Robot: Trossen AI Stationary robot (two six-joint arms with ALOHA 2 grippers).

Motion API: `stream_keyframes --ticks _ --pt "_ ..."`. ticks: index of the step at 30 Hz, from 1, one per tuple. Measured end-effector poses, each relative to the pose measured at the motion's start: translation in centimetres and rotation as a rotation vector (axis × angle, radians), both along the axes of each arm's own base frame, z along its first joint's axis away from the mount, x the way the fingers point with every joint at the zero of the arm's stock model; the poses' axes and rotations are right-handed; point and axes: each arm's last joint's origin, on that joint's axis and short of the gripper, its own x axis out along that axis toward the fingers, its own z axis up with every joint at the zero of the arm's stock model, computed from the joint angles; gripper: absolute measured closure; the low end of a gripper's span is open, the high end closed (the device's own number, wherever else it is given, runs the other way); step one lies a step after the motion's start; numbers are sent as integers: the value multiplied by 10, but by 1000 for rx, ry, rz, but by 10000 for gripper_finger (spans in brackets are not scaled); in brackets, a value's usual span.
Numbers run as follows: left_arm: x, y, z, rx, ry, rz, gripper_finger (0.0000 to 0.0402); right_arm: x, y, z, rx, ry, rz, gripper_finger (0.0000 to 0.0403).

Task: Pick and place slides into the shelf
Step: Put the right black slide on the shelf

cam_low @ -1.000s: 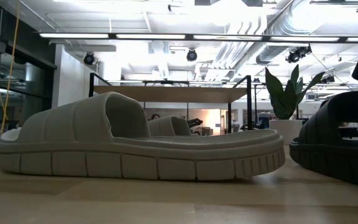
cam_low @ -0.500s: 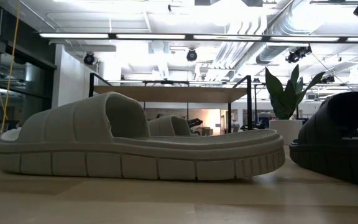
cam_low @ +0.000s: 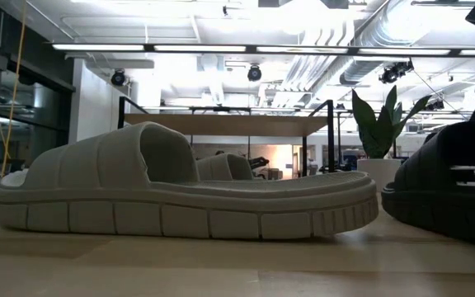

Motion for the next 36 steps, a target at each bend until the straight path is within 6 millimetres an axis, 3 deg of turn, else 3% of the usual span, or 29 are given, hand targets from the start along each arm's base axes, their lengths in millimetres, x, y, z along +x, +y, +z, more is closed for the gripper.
stream_keyframes --ticks 8,27,36 --pt "1 0 -1 2 4 0 401 4 -4 0 -2 3 -13 241" --pt "1 0 -1 6 3 -1 401 3 -2 -1 21 44 -4 393" --pt "1 0 -1 13 3 -3 401 2 -5 0 -13 58 -6 401"
